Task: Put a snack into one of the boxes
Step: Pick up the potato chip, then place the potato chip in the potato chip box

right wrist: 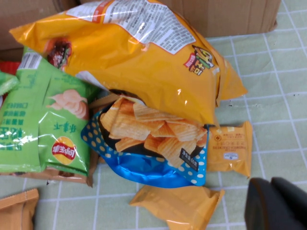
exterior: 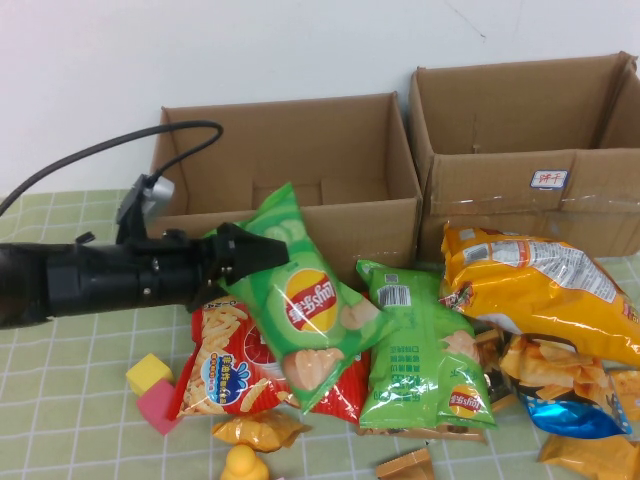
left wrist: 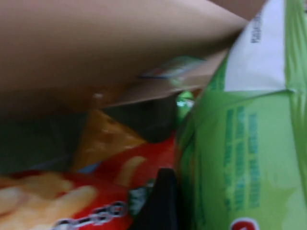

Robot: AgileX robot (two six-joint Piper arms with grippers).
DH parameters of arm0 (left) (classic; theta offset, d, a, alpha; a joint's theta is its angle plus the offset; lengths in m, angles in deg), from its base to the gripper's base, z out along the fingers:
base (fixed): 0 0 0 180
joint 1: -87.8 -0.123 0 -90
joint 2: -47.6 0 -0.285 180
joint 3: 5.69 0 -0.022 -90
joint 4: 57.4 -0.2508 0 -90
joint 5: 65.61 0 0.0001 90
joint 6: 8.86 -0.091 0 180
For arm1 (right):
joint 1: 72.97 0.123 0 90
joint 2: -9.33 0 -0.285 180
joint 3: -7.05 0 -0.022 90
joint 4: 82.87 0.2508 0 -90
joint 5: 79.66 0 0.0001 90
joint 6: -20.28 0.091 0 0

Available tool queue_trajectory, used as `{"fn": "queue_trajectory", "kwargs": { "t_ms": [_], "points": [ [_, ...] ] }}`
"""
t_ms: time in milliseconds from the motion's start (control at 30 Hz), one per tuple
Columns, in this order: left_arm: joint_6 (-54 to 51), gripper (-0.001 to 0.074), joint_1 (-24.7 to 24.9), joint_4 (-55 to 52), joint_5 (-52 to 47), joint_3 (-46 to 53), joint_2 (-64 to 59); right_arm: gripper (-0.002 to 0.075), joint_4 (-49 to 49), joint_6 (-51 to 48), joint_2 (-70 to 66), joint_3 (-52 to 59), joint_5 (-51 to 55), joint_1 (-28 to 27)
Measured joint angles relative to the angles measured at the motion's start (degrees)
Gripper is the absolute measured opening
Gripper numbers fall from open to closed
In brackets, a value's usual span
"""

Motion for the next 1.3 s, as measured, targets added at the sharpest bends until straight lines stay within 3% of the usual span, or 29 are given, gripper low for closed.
{"fn": "queue_trajectory", "kwargs": {
  "t_ms": [100,367,733,967,1100,1300],
  "points": [
    [-0.4,0.0600,0.4,-0.1,-2.3,-0.5,-0.2,-0.0002,0.1,0.0,0.0,0.0,0.0,0.0],
    [-1.3,0.0206,0.6,-0.3,-11.8,-0.7,-0.2,-0.0002,0.1,-0.2,0.0,0.0,0.0,0.0],
    [5.4,0.0197,0.6,-1.3,-15.6,-2.9,0.8,-0.0002,1.7,-0.6,0.0,0.0,0.0,0.0],
    [9.1,0.0198,0.6,-1.6,-16.2,-14.7,3.7,-0.0002,1.7,-0.6,0.0,0.0,0.0,0.0],
    [9.0,0.0197,0.6,-1.7,-9.3,-23.9,3.8,-0.0002,1.7,-0.6,0.0,0.0,0.0,0.0],
    [7.6,0.0197,0.6,-1.4,10.9,-29.4,3.8,-0.0002,1.7,-0.6,0.0,0.0,0.0,0.0]
  ]
}}
